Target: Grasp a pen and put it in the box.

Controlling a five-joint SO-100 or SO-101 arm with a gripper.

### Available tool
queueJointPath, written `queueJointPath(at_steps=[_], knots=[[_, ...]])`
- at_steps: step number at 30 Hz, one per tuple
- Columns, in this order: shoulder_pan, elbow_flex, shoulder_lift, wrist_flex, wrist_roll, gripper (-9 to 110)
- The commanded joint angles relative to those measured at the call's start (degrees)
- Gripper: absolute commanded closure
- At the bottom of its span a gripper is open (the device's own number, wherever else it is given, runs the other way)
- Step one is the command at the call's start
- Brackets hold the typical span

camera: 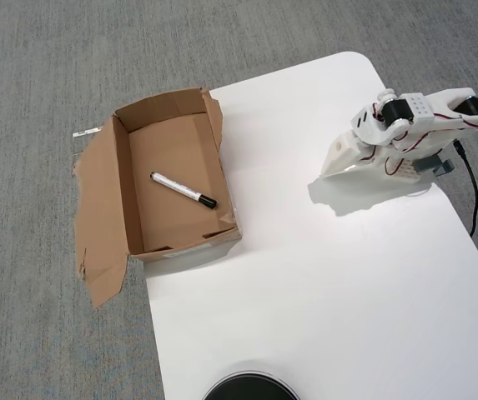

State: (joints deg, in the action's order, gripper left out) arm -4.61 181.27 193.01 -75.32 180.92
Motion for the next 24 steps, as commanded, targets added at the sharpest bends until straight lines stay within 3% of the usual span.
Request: queueJointPath(at_steps=[1, 24], knots=[[0.22, 1.45, 3.25, -1.14, -0.04, 101], [-0.4, 1.45, 3.08, -1.14, 0.04, 101]])
